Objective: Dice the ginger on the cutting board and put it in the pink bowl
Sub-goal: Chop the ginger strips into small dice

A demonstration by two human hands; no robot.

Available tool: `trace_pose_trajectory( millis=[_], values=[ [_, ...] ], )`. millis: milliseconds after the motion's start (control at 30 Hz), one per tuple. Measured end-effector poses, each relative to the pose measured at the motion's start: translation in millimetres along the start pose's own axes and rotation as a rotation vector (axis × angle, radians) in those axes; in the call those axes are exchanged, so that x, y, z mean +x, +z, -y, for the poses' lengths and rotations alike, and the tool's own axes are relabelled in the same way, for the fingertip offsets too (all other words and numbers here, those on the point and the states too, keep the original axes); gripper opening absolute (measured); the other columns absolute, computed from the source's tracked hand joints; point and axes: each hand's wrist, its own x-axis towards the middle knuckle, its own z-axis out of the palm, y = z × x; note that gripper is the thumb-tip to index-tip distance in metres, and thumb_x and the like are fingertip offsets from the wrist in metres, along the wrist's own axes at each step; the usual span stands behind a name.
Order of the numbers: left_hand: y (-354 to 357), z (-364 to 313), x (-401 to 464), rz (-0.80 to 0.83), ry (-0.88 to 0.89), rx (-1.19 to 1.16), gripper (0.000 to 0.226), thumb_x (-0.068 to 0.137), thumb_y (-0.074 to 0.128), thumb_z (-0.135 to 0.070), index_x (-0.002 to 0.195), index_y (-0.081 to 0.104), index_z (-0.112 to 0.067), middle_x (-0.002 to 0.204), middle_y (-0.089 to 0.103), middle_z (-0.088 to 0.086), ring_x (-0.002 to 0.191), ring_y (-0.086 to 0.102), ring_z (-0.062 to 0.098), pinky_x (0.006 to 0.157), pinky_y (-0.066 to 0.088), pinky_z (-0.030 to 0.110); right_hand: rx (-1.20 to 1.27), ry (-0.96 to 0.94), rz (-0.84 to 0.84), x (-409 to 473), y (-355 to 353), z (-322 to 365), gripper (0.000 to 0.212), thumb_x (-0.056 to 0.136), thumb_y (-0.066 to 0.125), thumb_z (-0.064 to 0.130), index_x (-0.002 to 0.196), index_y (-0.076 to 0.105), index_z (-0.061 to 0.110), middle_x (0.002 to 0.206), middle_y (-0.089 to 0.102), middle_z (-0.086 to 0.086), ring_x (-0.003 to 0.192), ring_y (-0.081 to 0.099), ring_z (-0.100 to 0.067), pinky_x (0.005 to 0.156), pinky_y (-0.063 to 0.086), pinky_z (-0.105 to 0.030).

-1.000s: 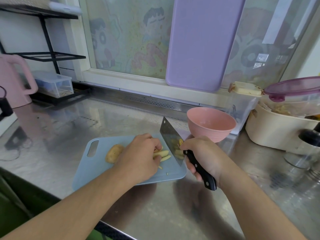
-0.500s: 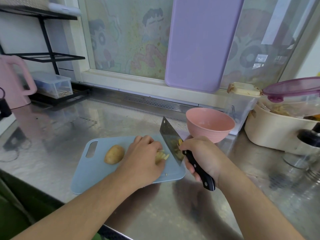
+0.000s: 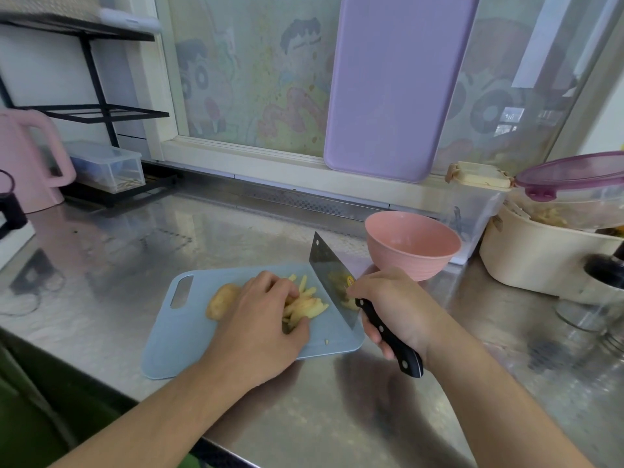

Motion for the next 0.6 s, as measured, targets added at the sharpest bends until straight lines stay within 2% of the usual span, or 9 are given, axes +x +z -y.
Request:
trace_pose_trajectory(
  millis=[133,233,333,433,600],
  values=[
    [-0.6,-0.5,-0.9,-0.007,-0.016,-0.022,0.030,0.090,0.068,-0.049,0.115,0.056,-0.037,0.112,0.045,-0.022,0.110,0.051,0.004,0.090,0.048,0.024,-0.024,-0.018,0.033,0.2,1.1,-1.0,0.021,0.096,0.057,0.018,0.080,0.060,0.004,0.050,0.051,-0.018,0.035,0.041,-0.024,0.042,0.036,-0.023],
    [0.6,0.2,-0.8,-0.012,-0.037,-0.010,0.049,0.088,0.067,-0.057,0.131,0.050,-0.037,0.122,0.041,-0.023,0.119,0.046,0.004,0.088,0.045,0.024,-0.031,-0.030,0.036,0.5,0.5,-0.8,0.022,0.095,0.057,0.017,0.078,0.058,0.004,0.051,0.050,-0.020,0.035,0.041,-0.025,0.041,0.036,-0.023],
    [1.8,-0.7,5.7,0.017,-0.025,0.047,0.064,0.088,0.060,-0.064,0.143,0.047,-0.035,0.132,0.036,-0.020,0.128,0.034,0.007,0.099,0.039,0.026,-0.014,-0.031,0.011,1.8,-0.2,-1.1,0.021,0.096,0.056,0.017,0.080,0.059,0.003,0.050,0.050,-0.019,0.035,0.041,-0.025,0.041,0.035,-0.023],
    [3.8,-6.0,18.1,0.085,-0.024,0.116,0.063,0.090,0.053,-0.070,0.142,0.050,-0.034,0.136,0.035,-0.017,0.130,0.032,0.012,0.112,0.034,0.032,0.004,-0.035,-0.001,1.7,-1.1,-1.5,0.024,0.097,0.055,0.017,0.078,0.058,0.003,0.051,0.050,-0.020,0.035,0.041,-0.025,0.041,0.035,-0.023],
    [10.7,-4.3,19.7,0.086,0.044,0.164,0.053,0.097,0.047,-0.067,0.136,0.059,-0.034,0.135,0.039,-0.022,0.128,0.033,0.010,0.112,0.033,0.032,0.015,-0.038,-0.004,1.1,-1.5,-1.3,0.028,0.098,0.054,0.016,0.073,0.058,0.004,0.049,0.050,-0.019,0.034,0.040,-0.025,0.040,0.033,-0.023]
  ],
)
